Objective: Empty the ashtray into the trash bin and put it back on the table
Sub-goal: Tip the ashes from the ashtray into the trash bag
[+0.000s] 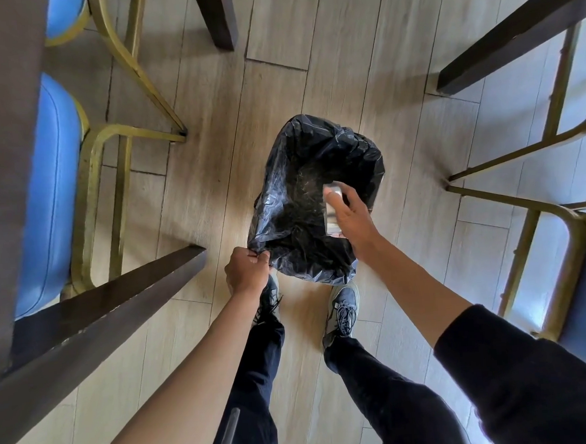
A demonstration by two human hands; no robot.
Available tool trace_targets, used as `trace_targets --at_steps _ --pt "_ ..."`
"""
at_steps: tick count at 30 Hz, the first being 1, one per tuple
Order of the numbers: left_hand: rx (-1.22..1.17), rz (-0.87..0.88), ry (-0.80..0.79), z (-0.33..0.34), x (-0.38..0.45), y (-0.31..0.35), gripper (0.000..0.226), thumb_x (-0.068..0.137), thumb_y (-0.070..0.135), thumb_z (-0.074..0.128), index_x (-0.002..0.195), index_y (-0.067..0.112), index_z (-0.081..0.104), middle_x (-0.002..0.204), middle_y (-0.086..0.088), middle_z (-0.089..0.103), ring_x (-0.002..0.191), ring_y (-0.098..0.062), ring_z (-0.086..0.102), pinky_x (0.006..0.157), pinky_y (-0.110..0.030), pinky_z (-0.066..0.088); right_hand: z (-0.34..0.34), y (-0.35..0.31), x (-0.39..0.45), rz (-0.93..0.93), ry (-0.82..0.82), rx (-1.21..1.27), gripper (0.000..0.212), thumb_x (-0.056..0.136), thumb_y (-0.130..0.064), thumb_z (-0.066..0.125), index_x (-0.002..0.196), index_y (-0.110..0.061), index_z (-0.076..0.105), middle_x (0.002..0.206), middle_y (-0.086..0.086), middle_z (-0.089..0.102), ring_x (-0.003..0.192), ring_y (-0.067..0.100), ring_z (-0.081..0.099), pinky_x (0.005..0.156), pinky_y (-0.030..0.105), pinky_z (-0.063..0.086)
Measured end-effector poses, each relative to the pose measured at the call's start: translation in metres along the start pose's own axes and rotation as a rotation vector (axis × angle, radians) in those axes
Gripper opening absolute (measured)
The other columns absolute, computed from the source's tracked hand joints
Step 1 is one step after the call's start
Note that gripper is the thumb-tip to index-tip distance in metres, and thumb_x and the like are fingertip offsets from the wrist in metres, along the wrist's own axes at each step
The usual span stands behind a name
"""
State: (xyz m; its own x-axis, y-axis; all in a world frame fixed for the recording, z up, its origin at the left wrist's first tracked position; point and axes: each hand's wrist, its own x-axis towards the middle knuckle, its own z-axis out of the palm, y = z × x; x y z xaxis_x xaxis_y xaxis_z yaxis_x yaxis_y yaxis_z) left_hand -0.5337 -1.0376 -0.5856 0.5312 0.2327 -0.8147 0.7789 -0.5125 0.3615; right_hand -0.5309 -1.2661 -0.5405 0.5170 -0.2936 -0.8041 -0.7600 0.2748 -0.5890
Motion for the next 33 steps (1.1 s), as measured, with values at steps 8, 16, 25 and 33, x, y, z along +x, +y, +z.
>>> trace_targets --at_steps 8,16,25,33 --pt "-0.009 -0.007 0.016 0.000 -0.008 0.007 0.020 0.091 0.022 0.076 0.085 0.020 0.057 0.089 -0.003 0.076 0.074 -0.025 0.082 0.084 -0.050 0.065 -0.003 0.000 0.003 0.000 0.022 0.046 0.042 0.098 -0.047 0.060 0.137 -0.032 0.053 0.108 0.000 0.068 0.095 0.019 0.068 0.078 0.035 0.057" --pt "-0.001 -0.007 0.022 0.001 -0.006 0.007 0.023 0.090 0.023 0.077 0.083 0.021 0.055 0.090 -0.005 0.075 0.076 -0.027 0.082 0.084 -0.051 0.065 -0.006 -0.008 0.004 -0.012 0.047 -0.072 0.075 0.073 -0.068 0.070 0.139 -0.037 0.051 0.126 0.009 0.066 0.116 0.030 0.066 0.102 0.053 0.055" --pt "-0.019 -0.031 0.013 0.000 -0.006 0.010 0.022 0.090 0.022 0.076 0.083 0.019 0.055 0.086 -0.004 0.075 0.076 -0.027 0.082 0.084 -0.051 0.065 -0.006 -0.011 0.006 -0.042 0.073 -0.139 0.073 0.078 -0.056 0.078 0.142 -0.032 0.052 0.117 0.004 0.067 0.102 0.018 0.067 0.084 0.035 0.057" --pt "-0.005 -0.028 -0.009 -0.001 -0.007 0.011 0.019 0.089 0.024 0.076 0.090 0.014 0.060 0.088 -0.007 0.077 0.074 -0.026 0.082 0.082 -0.050 0.066 0.004 -0.005 0.015 -0.081 0.157 -0.231 0.064 0.061 -0.062 0.084 0.118 -0.048 0.058 0.117 -0.006 0.068 0.111 0.017 0.066 0.096 0.049 0.059"
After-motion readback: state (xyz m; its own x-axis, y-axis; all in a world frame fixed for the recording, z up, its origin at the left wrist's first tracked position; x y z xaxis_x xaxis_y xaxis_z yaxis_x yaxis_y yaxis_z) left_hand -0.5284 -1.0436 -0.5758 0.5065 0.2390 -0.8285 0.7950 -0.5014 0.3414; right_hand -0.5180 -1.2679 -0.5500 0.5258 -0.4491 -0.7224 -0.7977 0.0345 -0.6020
